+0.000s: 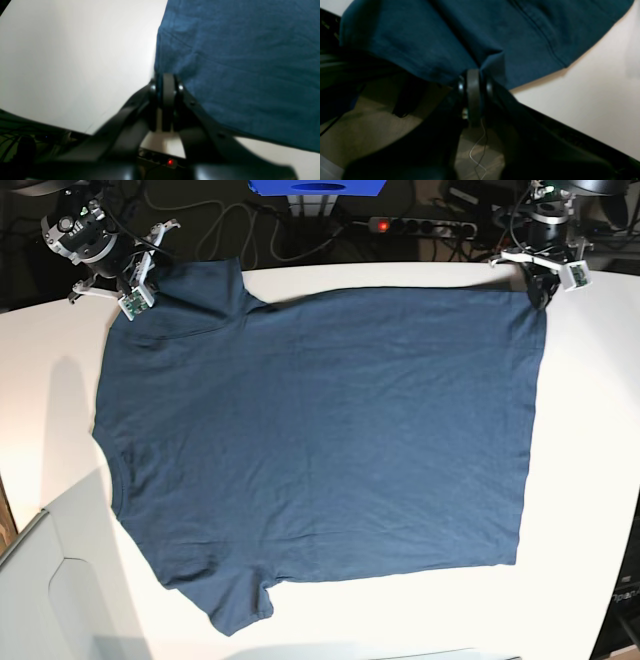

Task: Fold the T-shirt properly
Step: 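Pull both shoulder corners apart and toward the robot to flatten the shirt, then adjust the right gripper's hold on the shoulder corner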

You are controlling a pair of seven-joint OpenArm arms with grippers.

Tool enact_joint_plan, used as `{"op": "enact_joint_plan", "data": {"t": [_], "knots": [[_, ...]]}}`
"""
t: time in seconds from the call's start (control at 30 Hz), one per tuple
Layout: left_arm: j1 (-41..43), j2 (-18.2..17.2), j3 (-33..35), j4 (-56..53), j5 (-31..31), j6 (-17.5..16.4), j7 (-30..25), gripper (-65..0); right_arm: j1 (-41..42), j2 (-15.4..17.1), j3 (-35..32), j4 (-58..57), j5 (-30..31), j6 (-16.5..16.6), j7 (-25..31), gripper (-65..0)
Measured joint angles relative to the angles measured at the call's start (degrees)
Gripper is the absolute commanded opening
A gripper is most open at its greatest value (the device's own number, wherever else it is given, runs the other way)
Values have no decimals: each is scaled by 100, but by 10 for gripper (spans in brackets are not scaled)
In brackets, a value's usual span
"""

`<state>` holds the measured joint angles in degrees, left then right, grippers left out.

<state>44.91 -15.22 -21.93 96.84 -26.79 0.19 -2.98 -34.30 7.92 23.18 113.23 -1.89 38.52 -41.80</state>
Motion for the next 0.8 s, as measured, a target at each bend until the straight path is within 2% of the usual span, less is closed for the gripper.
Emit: {"op": "enact_joint_plan", "data": {"t": [0.2,0.33,0.67,0.77,0.8], "knots": [[0,0,0,0,0,0,0,-650,0,0,0,0,0,-2,0,-468],[0,0,0,-4,0,0,0,-650,2,0,0,0,0,0,0,-403],[-7,0,0,-20,0,-2,0,-650,282,-2,7,-717,42,0,44,-395],[0,0,0,-20,0,0,0,-650,284,-2,15,-728,44,-2,46,-411],[0,0,0,-20,0,0,0,-650,295,-4,13,-728,44,0,46,-439]]}}
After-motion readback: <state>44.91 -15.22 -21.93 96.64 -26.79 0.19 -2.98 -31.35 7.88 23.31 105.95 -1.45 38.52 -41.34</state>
